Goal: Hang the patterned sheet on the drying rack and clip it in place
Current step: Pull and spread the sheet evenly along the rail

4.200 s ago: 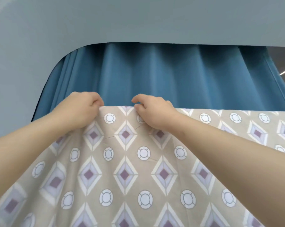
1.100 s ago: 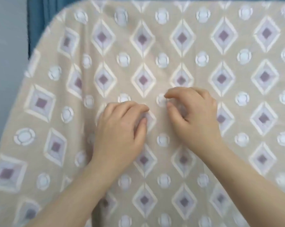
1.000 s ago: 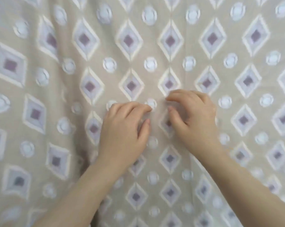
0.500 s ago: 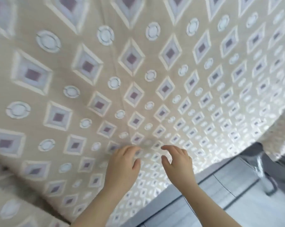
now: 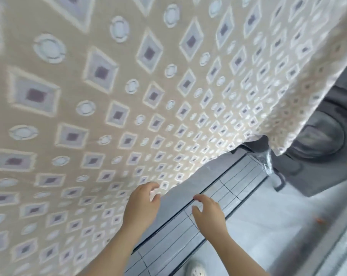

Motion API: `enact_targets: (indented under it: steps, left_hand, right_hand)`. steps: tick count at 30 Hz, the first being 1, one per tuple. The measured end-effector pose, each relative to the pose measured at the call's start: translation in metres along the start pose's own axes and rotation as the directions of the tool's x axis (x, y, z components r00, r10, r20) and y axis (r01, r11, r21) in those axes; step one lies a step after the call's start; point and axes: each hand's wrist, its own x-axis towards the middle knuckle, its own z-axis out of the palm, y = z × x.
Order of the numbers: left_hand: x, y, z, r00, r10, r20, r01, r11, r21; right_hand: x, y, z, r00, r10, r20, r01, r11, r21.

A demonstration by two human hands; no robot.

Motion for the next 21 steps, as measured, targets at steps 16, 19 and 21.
enact_targets:
  steps: [16,19,21]
  left_hand:
    - [0.054,0.176,0.156,0.931,0.188,0.314,-0.185,0.982,-0.038]
    - [0.069,0.210,0.181,0.903,0.241,0.357,-0.239,0.970,-0.049]
    - [0.082,0.234,0.199,0.883,0.274,0.380,-0.271,0.961,-0.063]
  right_hand:
    - [0.037,0.131,-0.153,0.904,0.339,-0.259,-0.261,0.920,0.294]
    - [0.045,0.152,-0.178,0.868,0.393,-0.304,-0.269,0.886,0.377]
    - [0.056,0.166,-0.197,0.840,0.426,-0.336,-0.268,0.864,0.425]
